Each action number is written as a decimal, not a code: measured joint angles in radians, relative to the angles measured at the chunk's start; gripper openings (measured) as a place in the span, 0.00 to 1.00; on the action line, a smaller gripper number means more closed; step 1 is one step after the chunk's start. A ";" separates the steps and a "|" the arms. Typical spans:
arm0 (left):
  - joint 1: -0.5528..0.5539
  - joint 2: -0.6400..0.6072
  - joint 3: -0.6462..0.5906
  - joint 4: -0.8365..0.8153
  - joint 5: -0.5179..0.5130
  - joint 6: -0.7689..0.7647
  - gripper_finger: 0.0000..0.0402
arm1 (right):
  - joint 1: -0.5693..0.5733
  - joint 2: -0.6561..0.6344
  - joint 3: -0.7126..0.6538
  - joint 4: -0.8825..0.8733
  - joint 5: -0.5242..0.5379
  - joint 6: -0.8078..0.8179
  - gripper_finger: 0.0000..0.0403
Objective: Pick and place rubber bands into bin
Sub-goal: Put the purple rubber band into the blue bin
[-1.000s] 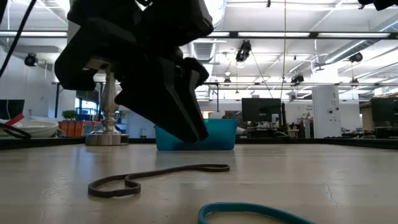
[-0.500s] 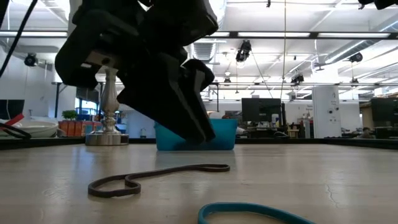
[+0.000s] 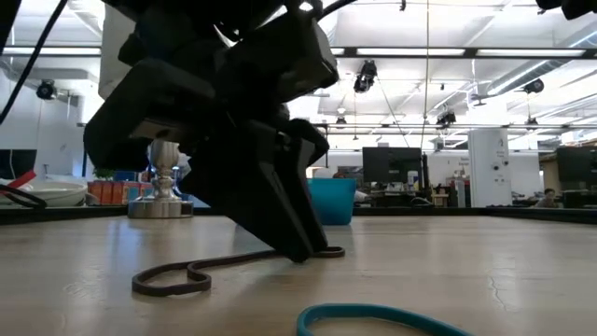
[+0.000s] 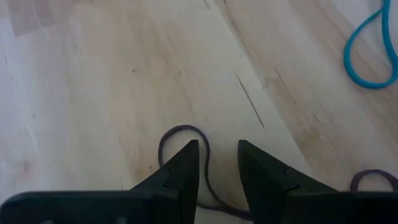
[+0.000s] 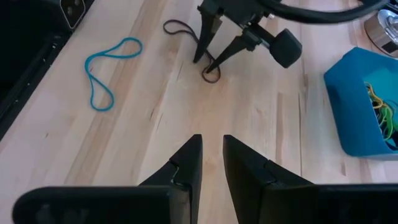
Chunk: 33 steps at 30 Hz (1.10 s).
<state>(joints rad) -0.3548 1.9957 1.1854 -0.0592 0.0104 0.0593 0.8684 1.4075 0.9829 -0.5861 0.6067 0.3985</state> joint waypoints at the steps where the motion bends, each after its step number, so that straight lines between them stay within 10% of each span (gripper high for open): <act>1: 0.002 0.000 0.001 -0.010 0.002 -0.012 0.23 | 0.000 0.000 0.000 0.002 0.000 0.000 0.15; 18: 0.013 -0.007 0.005 -0.194 -0.064 -0.100 0.00 | 0.000 0.000 -0.002 0.002 0.000 0.002 0.15; 33: -0.068 -0.149 0.002 -0.336 -0.481 -0.058 0.00 | 0.000 0.001 -0.005 0.007 0.000 0.002 0.14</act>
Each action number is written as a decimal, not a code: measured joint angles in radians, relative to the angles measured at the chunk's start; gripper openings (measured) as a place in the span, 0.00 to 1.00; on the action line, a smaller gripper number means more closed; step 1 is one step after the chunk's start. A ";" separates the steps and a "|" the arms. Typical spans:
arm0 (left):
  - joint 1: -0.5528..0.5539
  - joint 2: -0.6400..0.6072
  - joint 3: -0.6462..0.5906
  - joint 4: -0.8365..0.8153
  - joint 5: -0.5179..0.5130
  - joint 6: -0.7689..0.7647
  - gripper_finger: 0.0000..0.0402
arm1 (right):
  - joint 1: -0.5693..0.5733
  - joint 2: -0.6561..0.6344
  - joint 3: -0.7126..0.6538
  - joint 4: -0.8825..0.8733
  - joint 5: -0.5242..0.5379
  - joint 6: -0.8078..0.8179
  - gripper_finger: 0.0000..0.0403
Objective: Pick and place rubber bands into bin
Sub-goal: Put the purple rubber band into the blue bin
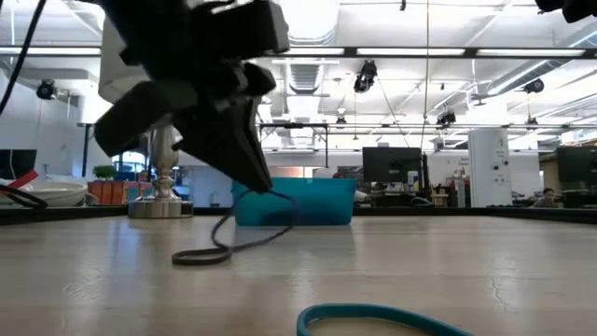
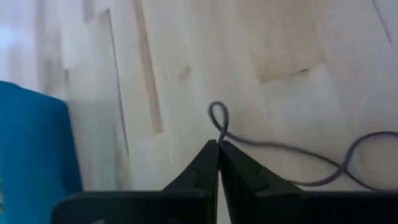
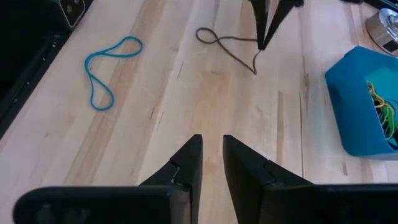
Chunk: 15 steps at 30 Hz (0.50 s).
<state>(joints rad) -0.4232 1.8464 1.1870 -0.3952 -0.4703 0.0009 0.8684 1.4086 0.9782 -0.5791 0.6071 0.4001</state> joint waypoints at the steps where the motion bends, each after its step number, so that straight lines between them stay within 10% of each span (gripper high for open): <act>1: -0.006 -0.006 0.000 0.000 -0.014 0.000 0.00 | 0.000 0.000 -0.001 -0.001 0.000 -0.001 0.14; 15: -0.050 -0.049 0.026 0.006 -0.287 0.078 0.00 | 0.000 0.000 -0.001 0.011 0.000 -0.007 0.14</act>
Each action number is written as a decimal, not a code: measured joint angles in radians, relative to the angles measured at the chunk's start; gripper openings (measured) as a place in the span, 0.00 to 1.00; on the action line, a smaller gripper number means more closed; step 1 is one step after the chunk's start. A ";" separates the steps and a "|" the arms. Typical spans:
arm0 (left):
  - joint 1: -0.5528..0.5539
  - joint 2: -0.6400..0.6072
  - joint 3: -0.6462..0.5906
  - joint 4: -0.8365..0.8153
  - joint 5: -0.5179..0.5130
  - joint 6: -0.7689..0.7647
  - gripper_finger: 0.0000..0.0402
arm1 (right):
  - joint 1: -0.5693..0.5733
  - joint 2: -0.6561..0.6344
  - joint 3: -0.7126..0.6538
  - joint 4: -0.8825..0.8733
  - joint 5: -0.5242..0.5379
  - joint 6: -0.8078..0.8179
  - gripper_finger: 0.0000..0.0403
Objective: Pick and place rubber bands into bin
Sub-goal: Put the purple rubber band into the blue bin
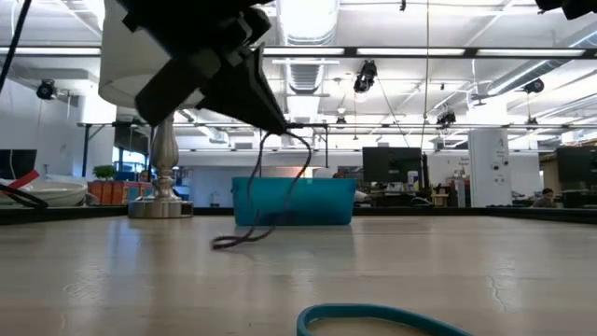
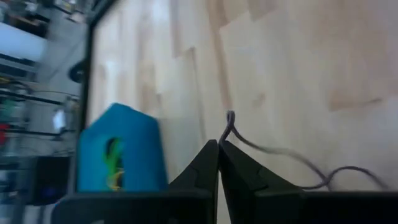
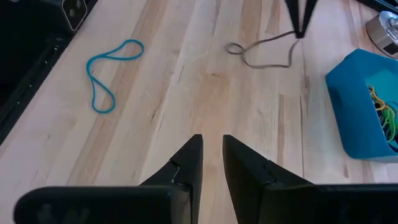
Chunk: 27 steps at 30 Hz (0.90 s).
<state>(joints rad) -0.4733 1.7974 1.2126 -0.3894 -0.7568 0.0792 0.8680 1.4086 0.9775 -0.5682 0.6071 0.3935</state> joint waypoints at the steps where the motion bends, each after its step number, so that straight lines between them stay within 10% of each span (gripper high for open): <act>1: 0.000 0.000 0.004 -0.001 -0.018 0.010 0.00 | 0.000 0.000 0.000 0.000 0.000 0.000 0.14; 27: 0.172 -0.196 0.110 -0.021 -0.254 0.356 0.00 | 0.000 0.000 -0.003 0.003 0.000 -0.004 0.14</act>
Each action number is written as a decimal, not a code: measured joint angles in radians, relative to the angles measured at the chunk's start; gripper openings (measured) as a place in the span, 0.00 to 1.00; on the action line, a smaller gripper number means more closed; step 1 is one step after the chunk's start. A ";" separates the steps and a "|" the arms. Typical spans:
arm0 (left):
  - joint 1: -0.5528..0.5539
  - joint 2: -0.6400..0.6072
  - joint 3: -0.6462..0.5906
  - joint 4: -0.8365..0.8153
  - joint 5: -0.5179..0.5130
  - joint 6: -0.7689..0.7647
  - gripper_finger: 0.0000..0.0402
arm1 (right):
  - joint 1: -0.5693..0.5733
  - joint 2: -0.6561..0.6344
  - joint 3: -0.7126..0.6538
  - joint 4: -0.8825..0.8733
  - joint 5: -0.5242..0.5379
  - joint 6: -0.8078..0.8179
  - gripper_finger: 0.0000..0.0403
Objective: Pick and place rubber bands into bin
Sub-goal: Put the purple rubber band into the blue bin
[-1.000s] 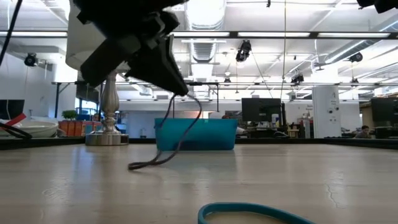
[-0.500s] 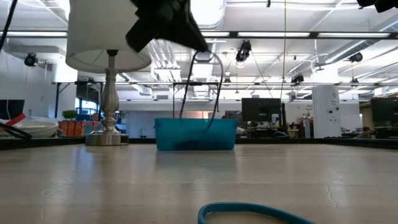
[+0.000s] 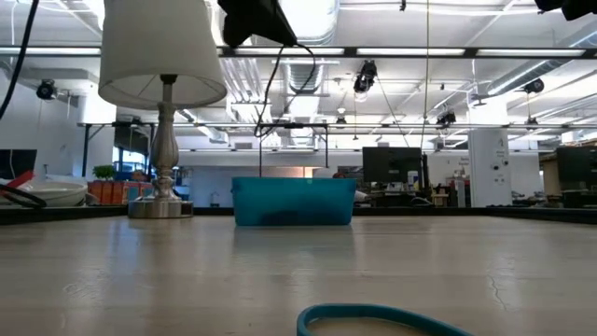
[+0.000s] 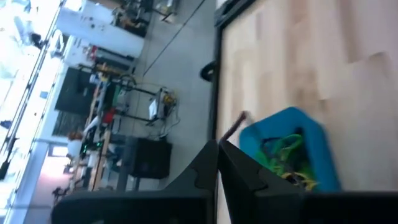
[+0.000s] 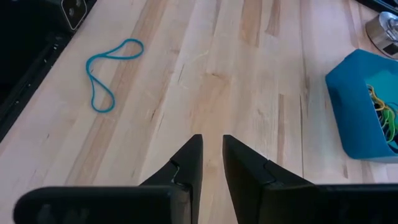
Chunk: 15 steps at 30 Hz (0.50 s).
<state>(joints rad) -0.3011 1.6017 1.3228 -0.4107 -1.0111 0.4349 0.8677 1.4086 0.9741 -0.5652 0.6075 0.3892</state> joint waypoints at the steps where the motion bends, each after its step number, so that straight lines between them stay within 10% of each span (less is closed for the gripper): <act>1: 0.017 -0.007 0.000 0.003 0.000 0.003 0.00 | 0.000 0.000 0.000 0.000 0.000 0.000 0.14; 15: 0.228 -0.013 -0.047 0.051 0.214 0.014 0.00 | 0.000 0.000 0.000 -0.001 0.000 0.000 0.14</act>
<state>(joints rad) -0.0731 1.5887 1.2755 -0.3596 -0.7972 0.4488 0.8677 1.4082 0.9741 -0.5659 0.6073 0.3893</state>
